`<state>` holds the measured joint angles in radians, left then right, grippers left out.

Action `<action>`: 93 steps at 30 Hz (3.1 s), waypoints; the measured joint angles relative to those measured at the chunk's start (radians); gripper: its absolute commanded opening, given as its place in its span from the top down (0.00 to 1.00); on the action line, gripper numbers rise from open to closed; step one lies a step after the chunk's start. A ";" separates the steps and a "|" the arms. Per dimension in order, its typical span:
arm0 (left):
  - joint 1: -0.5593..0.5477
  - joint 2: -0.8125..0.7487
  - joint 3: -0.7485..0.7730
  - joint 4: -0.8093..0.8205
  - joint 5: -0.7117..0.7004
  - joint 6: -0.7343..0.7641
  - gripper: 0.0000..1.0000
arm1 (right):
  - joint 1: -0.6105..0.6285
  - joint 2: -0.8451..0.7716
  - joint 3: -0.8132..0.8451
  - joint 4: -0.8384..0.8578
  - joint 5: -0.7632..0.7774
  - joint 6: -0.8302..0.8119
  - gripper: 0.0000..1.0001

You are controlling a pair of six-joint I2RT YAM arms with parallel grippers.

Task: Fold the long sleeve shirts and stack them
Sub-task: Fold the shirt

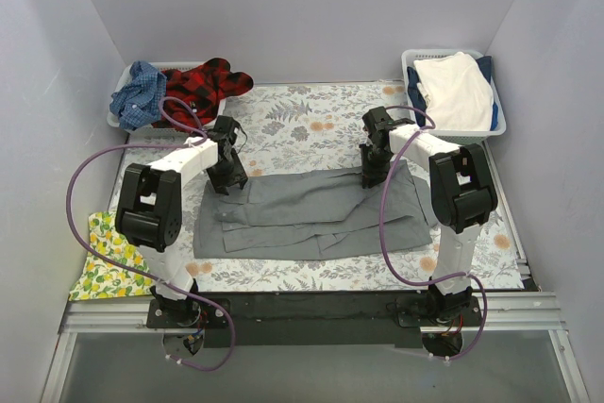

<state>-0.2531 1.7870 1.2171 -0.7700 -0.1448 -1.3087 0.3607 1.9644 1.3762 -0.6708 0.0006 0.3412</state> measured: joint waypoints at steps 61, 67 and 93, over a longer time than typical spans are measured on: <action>-0.004 -0.065 -0.071 -0.031 -0.229 0.010 1.00 | -0.001 0.000 0.001 -0.003 0.003 0.003 0.72; -0.004 -0.074 -0.040 -0.042 -0.277 0.021 0.35 | -0.001 -0.001 0.001 -0.003 0.003 0.003 0.68; -0.367 0.061 0.217 0.251 0.237 0.331 0.22 | -0.186 -0.522 -0.194 -0.019 0.181 0.076 0.51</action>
<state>-0.6197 1.8484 1.4342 -0.5190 0.0917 -0.9779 0.1749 1.4425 1.1824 -0.6895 0.1814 0.4175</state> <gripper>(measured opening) 0.782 0.490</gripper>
